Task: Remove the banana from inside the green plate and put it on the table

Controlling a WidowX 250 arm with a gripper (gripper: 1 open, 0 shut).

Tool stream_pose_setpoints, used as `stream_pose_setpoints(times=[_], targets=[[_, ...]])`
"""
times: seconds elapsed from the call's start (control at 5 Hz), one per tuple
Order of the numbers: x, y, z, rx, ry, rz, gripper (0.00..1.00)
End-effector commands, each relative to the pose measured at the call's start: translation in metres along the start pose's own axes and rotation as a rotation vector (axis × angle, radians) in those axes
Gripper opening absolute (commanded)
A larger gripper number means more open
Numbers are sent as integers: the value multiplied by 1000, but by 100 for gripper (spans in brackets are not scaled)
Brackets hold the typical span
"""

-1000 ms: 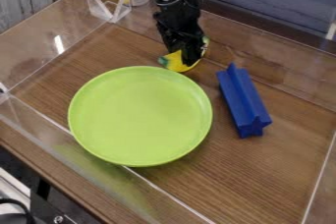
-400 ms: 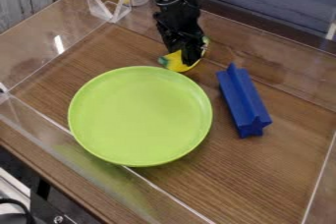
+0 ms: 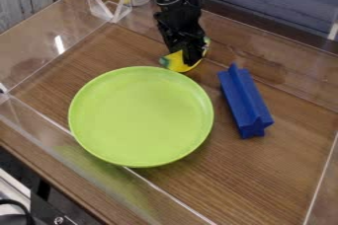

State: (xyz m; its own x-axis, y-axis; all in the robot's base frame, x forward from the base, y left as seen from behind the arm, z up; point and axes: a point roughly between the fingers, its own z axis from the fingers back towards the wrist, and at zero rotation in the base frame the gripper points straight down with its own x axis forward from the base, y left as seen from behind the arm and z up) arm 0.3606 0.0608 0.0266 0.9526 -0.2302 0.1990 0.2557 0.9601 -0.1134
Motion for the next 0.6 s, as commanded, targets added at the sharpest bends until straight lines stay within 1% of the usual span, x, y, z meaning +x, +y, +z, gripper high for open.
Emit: stream_pose_setpoints(times=[0.0,0.4], targets=[[2,5,7,16,-17,7,0],[3,9,12,21,-29,14,0]])
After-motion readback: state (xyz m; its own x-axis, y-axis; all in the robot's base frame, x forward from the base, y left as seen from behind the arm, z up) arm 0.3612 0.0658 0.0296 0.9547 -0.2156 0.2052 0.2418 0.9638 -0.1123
